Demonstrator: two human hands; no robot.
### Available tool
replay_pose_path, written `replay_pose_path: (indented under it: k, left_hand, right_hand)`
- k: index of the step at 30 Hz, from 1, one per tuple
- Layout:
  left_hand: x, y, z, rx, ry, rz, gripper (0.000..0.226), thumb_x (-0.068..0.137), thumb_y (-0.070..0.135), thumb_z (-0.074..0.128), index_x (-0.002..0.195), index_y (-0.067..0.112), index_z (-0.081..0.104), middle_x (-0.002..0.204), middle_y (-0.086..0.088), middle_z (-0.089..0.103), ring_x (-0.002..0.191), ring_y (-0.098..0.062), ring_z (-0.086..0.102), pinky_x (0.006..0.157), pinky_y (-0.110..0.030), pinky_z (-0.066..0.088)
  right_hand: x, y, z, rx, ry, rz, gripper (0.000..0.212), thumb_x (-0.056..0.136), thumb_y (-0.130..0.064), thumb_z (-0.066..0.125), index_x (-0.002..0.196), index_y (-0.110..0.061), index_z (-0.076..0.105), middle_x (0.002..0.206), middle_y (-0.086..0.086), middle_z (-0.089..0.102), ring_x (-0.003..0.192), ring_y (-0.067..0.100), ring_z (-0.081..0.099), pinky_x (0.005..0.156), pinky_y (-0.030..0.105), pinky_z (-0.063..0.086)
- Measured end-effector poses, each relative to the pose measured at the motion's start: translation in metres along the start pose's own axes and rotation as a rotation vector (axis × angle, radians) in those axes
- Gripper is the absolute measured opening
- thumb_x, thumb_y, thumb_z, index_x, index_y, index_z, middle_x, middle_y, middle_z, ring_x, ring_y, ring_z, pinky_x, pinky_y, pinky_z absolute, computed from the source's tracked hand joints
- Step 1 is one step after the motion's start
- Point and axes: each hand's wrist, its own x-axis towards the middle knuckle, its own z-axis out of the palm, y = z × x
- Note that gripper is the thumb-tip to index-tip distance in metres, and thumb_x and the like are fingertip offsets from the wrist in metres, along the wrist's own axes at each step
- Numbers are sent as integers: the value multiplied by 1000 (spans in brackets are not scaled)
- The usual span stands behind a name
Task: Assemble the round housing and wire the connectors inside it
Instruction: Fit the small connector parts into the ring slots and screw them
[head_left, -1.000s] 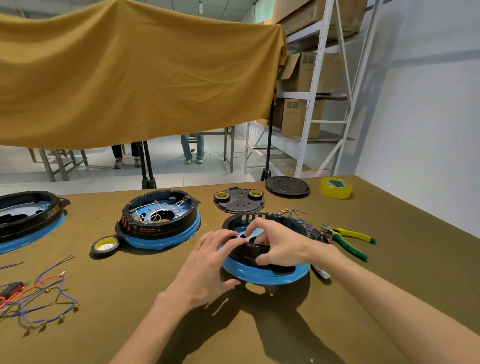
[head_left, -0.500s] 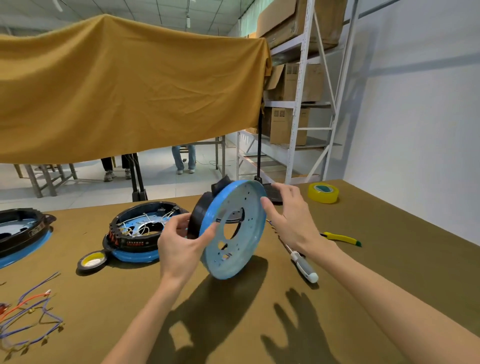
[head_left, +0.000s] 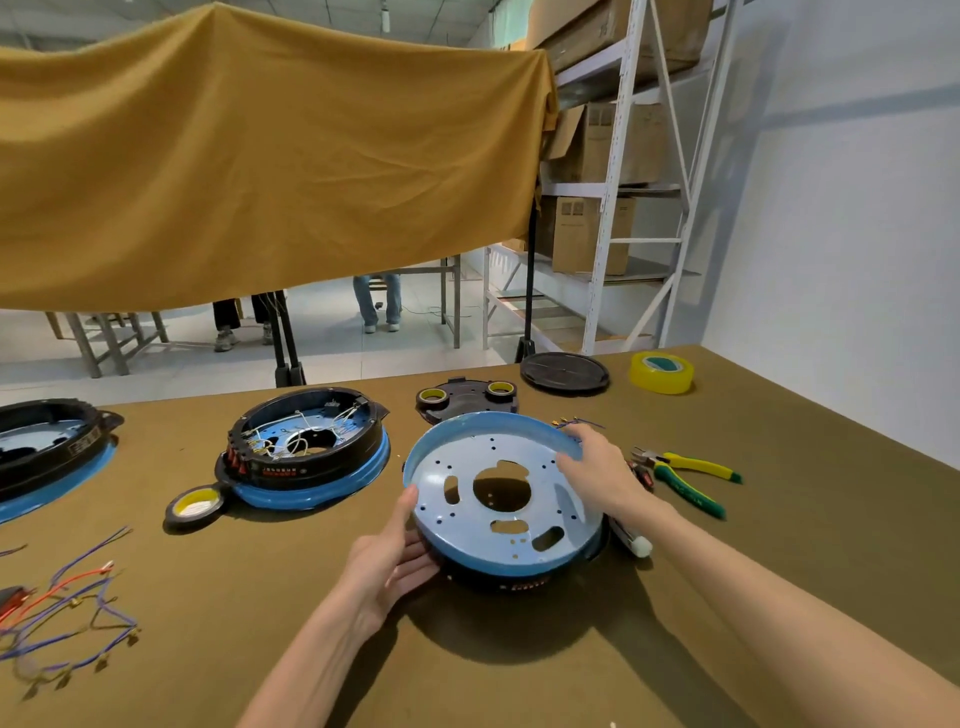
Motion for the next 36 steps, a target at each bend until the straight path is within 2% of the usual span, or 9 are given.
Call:
replay_pose_path:
  k: [2, 6, 12, 17, 19, 24, 29, 32, 36]
  left_hand:
    - [3, 2, 3, -9, 20, -6, 94, 67, 59, 79, 130, -6, 54, 118, -22, 67, 92, -30, 70, 67, -37, 63]
    - [9, 4, 3, -33, 42, -6, 95, 70, 55, 81, 133, -9, 51, 120, -23, 64, 87, -29, 70, 68, -38, 61]
    - [16, -2, 1, -17, 38, 53, 95, 78, 57, 76, 139, -10, 48, 127, -25, 64, 89, -27, 69, 86, -41, 59]
    - [14, -3, 2, -17, 51, 72, 96, 78, 57, 75, 140, -10, 46, 129, -26, 63, 88, -27, 69, 83, -39, 58]
    - [13, -3, 2, -15, 55, 72, 96, 77, 57, 75, 140, -10, 46, 129, -27, 62, 87, -27, 69, 82, -39, 58]
    - [11, -3, 3, -6, 62, 85, 97, 77, 58, 73, 142, -9, 46, 133, -27, 61, 87, -26, 68, 84, -40, 57]
    - [9, -1, 5, 5, 49, 80, 95, 81, 56, 73, 144, -9, 44, 137, -28, 58, 99, -33, 66, 91, -43, 56]
    - [8, 0, 6, 8, 47, 68, 93, 83, 54, 73, 144, -9, 44, 137, -29, 59, 103, -35, 66, 91, -43, 56]
    - [7, 2, 6, 5, 47, 43, 92, 83, 53, 73, 143, -10, 44, 137, -30, 58, 115, -39, 65, 89, -43, 56]
  right_hand:
    - [8, 6, -3, 88, 75, 53, 33, 106, -26, 47, 134, -12, 56, 127, 7, 64, 84, 9, 57, 68, 31, 44]
    - [11, 41, -18, -53, 226, 119, 30, 104, -17, 42, 109, -8, 70, 113, 14, 72, 99, 31, 62, 80, 37, 48]
    - [-8, 73, -24, -269, -58, 222, 20, 97, -11, 56, 115, -14, 63, 111, 9, 69, 91, 24, 65, 74, 36, 56]
    - [-12, 71, -23, -134, -31, 232, 15, 97, -16, 62, 111, -12, 59, 88, 9, 72, 62, 21, 69, 51, 32, 57]
    - [-11, 73, -25, -117, 18, 242, 10, 97, -13, 58, 106, -10, 60, 73, 9, 72, 51, 21, 68, 53, 37, 61]
    - [-14, 72, -27, -261, -67, 325, 25, 93, -35, 71, 96, -10, 68, 71, 7, 74, 62, 24, 72, 63, 40, 64]
    - [-13, 64, -19, -351, -93, 287, 13, 96, -22, 64, 93, -9, 67, 90, 9, 73, 86, 27, 71, 79, 41, 61]
    - [-15, 50, -19, -349, -64, 209, 23, 103, -22, 53, 85, -11, 61, 92, 10, 74, 87, 29, 71, 76, 40, 59]
    - [-19, 20, -21, -295, 153, 79, 16, 106, -26, 49, 100, -14, 57, 91, 5, 70, 82, 25, 65, 66, 36, 50]
